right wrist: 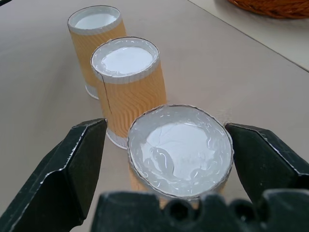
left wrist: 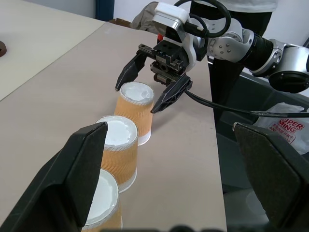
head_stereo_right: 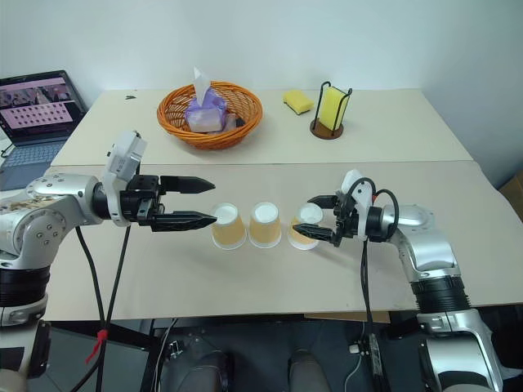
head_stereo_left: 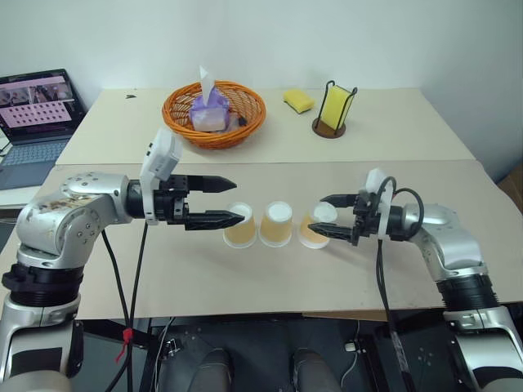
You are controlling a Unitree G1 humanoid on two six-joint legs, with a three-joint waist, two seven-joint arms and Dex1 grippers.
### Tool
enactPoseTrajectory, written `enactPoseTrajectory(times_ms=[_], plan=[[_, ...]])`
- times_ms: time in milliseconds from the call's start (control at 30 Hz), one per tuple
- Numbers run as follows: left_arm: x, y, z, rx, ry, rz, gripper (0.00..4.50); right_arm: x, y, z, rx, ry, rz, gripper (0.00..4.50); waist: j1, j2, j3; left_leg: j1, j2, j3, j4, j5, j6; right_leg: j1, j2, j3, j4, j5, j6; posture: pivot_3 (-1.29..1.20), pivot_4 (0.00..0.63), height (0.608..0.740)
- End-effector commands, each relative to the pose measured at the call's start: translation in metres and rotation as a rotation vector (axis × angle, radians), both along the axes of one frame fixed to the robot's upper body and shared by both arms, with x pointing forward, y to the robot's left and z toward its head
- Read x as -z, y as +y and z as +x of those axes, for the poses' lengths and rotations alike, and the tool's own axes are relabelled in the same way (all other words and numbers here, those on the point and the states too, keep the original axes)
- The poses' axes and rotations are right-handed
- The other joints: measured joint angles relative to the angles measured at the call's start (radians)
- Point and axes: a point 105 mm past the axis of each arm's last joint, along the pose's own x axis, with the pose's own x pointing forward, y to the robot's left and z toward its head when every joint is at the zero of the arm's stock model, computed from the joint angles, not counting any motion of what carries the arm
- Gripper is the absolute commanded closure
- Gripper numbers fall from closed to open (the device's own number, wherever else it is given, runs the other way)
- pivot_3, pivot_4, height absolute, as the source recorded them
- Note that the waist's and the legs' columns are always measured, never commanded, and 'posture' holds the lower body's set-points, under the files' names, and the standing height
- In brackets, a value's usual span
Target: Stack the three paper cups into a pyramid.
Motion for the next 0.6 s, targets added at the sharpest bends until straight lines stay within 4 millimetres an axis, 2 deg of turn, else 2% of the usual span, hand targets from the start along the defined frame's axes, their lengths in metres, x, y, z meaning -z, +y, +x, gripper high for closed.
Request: enactPoseTrajectory(times_ms=[33, 233, 433, 600], plan=[[-0.0094, 0.0009, -0.0053, 0.006, -0.047, -0.007, 0.05, -0.0150, 0.0013, 0.0023, -0.008, -0.064, 0.003, 0.00, 0.000, 0.000, 0.000, 0.000, 0.000, 0.000, 0.000, 0.000, 0.000, 0.000, 0.000, 0.000, 0.000, 0.000, 0.000, 0.00, 0.150, 0.732], [-0.0066, 0.0010, -0.0051, 0.005, -0.042, -0.002, 0.05, -0.0165, 0.0005, 0.0022, -0.011, -0.063, 0.006, 0.00, 0.000, 0.000, 0.000, 0.000, 0.000, 0.000, 0.000, 0.000, 0.000, 0.000, 0.000, 0.000, 0.000, 0.000, 0.000, 0.00, 0.150, 0.732], [-0.0047, 0.0000, -0.0045, 0.006, -0.038, 0.002, 0.00, -0.0200, 0.0002, 0.0011, -0.018, -0.073, 0.006, 1.70, 0.000, 0.000, 0.000, 0.000, 0.000, 0.000, 0.000, 0.000, 0.000, 0.000, 0.000, 0.000, 0.000, 0.000, 0.000, 0.00, 0.150, 0.732], [-0.0036, -0.0007, -0.0047, 0.008, -0.037, 0.006, 0.00, -0.0218, 0.0006, 0.0000, -0.020, -0.073, 0.009, 1.76, 0.000, 0.000, 0.000, 0.000, 0.000, 0.000, 0.000, 0.000, 0.000, 0.000, 0.000, 0.000, 0.000, 0.000, 0.000, 0.00, 0.150, 0.732]])
